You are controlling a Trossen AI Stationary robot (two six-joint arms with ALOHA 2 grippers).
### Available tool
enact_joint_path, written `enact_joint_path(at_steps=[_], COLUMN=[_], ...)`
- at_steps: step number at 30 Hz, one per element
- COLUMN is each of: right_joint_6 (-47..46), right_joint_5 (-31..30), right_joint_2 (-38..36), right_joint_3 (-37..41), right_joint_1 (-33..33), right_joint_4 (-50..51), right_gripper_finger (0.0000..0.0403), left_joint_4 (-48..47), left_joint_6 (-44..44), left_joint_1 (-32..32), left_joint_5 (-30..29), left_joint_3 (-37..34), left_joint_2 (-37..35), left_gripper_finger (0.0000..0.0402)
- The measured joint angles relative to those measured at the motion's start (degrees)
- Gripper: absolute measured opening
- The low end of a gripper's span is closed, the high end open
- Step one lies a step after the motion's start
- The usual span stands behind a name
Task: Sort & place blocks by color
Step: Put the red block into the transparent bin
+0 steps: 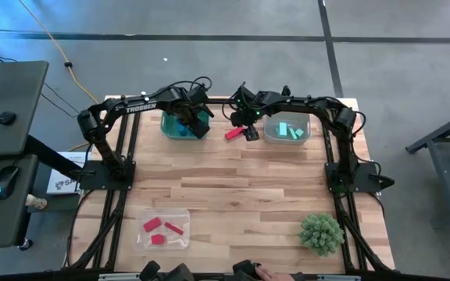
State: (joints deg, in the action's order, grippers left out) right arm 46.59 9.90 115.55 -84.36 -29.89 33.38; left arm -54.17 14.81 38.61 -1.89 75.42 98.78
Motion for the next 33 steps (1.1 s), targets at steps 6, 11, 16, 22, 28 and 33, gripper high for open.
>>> enact_joint_path(at_steps=[6,11,16,22,28,33], right_joint_6=[0.44,0.94,1.50,1.51,1.19,-1.10], right_joint_5=[0.23,-0.25,-0.46,-0.49,-0.20,0.04], right_joint_2=[1.11,2.61,3.80,4.80,6.12,6.22], right_joint_3=[-0.02,-0.02,-0.02,-0.02,-0.11,-0.47], right_joint_1=[0.02,0.11,0.23,0.28,0.26,0.25], right_joint_4=[0.35,1.07,0.36,-1.81,-2.52,-1.35], right_gripper_finger=[0.0264,0.0264,0.0264,0.0264,0.0263,0.0245], left_joint_4=[0.11,0.11,0.00,-0.05,0.03,-0.02], left_joint_6=[-0.85,-1.53,-2.02,-2.66,-3.04,-3.06], left_joint_1=[0.00,0.00,0.00,0.00,0.00,0.00], left_joint_5=[0.22,0.24,0.44,0.44,0.39,0.27], left_joint_3=[0.17,2.78,6.05,8.85,10.32,10.32], left_joint_2=[-0.82,-2.45,-4.35,-6.24,-6.27,-6.27], left_gripper_finger=[0.0121,0.0120,0.0120,0.0120,0.0120,0.0120])
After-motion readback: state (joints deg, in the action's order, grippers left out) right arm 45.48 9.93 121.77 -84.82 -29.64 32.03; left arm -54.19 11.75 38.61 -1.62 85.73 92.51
